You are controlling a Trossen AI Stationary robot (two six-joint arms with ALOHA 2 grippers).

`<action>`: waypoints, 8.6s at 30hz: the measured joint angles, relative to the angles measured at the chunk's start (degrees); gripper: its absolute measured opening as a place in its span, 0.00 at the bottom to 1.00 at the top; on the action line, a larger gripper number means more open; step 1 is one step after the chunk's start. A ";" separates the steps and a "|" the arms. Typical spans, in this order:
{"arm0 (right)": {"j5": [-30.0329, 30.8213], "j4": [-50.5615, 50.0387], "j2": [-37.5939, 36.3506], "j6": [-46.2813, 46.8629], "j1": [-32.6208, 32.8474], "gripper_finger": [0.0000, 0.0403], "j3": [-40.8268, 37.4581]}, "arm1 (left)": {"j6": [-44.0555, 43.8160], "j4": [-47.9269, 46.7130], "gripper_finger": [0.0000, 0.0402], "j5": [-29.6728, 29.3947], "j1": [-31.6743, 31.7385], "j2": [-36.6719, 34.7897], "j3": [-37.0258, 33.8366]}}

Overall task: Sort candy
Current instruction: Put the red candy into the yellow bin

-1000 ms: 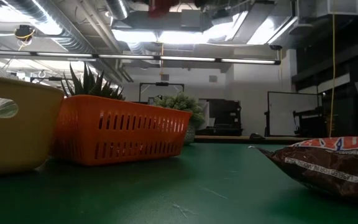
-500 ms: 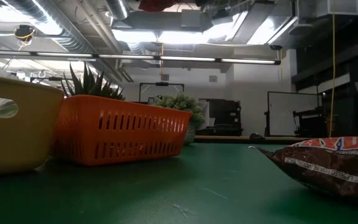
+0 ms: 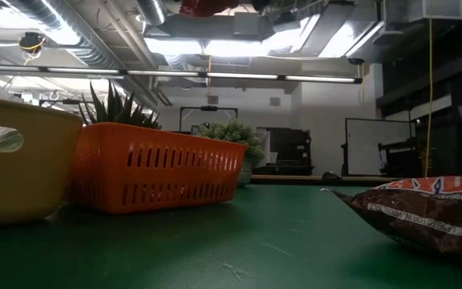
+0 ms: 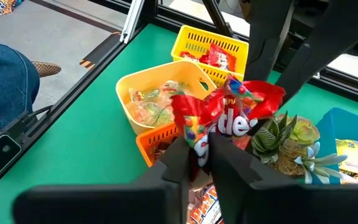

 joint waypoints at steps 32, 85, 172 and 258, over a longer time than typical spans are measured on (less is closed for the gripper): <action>-0.07 -32.24 -5.20 3.80 0.00 0.51 0.02 | -48.86 -53.30 0.00 32.79 -8.24 0.00 0.01; -9.00 -55.09 -5.11 31.73 0.05 0.51 -25.78 | -43.16 -18.02 0.25 -9.73 -9.56 0.00 -0.01; -16.59 4.17 -5.09 -10.86 0.00 0.01 -1.92 | 12.31 12.76 0.45 -2.17 -4.09 0.28 -0.03; -6.58 -28.44 -11.61 10.59 0.00 0.52 -1.88 | -72.12 -50.24 0.38 8.06 -23.28 -0.04 -0.03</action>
